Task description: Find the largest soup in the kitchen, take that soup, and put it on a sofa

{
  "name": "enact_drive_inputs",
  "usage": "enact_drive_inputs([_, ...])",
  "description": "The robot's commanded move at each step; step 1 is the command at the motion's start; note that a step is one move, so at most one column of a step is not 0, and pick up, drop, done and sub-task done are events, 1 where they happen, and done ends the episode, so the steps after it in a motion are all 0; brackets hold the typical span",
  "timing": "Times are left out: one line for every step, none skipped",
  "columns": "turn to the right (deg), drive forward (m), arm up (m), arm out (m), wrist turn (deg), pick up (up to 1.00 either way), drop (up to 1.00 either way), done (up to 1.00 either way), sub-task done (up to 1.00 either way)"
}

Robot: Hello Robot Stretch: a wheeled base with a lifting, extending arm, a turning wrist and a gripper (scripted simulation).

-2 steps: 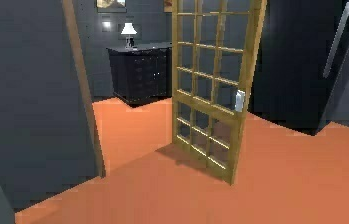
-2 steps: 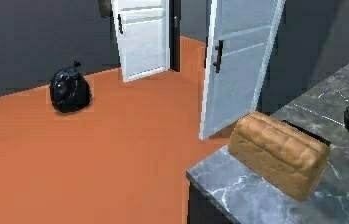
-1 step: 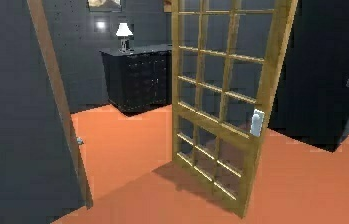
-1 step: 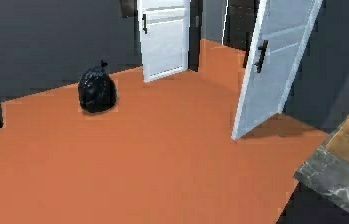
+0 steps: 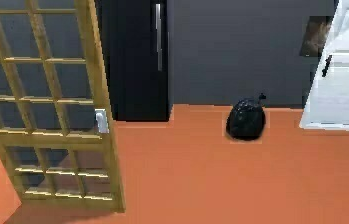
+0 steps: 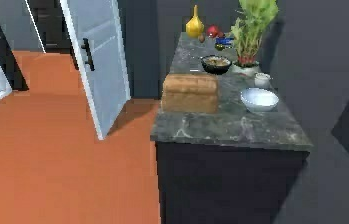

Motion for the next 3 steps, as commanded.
enact_drive_inputs([45.0,0.00,0.00,0.00,0.0,0.00,0.00,0.00,0.00])
enact_drive_inputs([18.0,0.00,0.00,0.00,0.0,0.00,0.00,0.00,0.00])
enact_drive_inputs([0.0,0.60,0.00,0.00,0.0,0.00,0.00,0.00,0.00])
